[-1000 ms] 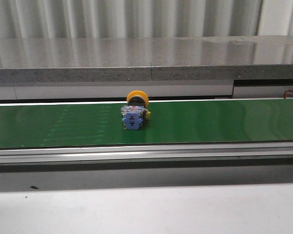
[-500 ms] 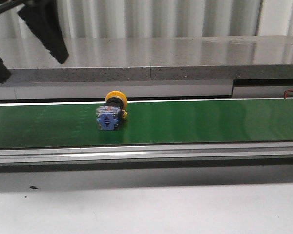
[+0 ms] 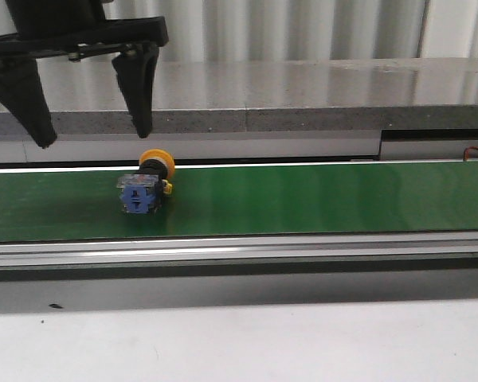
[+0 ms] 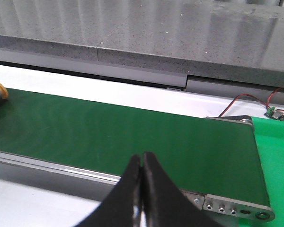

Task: Move button from right to left
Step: 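Lower the open left gripper over the button and close on it, then lift the button with the left gripper and carry it over the blue tray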

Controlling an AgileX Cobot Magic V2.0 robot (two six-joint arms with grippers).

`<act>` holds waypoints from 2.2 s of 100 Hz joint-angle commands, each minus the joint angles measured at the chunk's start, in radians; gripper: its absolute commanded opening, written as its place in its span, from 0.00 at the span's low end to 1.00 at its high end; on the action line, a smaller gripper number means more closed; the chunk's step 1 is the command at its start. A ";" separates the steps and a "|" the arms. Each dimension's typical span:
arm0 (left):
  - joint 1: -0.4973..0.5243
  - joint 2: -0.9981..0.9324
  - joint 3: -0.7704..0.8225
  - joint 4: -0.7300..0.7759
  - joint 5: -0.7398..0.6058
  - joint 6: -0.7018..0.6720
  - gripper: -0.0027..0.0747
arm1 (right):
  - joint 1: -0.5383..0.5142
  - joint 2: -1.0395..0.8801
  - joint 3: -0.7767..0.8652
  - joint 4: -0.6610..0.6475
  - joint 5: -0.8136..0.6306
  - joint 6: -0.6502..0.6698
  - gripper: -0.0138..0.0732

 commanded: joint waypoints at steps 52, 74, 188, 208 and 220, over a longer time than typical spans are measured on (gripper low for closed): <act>-0.027 0.106 -0.073 0.077 0.042 -0.067 0.73 | 0.000 0.008 -0.028 -0.001 -0.080 -0.010 0.08; -0.027 0.106 -0.073 0.079 0.042 -0.069 0.17 | 0.000 0.008 -0.028 -0.001 -0.080 -0.010 0.08; 0.535 -0.053 -0.094 0.085 0.043 0.432 0.10 | 0.000 0.008 -0.028 -0.001 -0.080 -0.010 0.08; 0.669 -0.051 -0.094 0.143 0.043 0.519 0.10 | 0.000 0.008 -0.028 -0.001 -0.080 -0.010 0.08; 0.742 -0.047 -0.088 0.150 0.043 0.581 0.10 | 0.000 0.008 -0.028 -0.001 -0.080 -0.010 0.08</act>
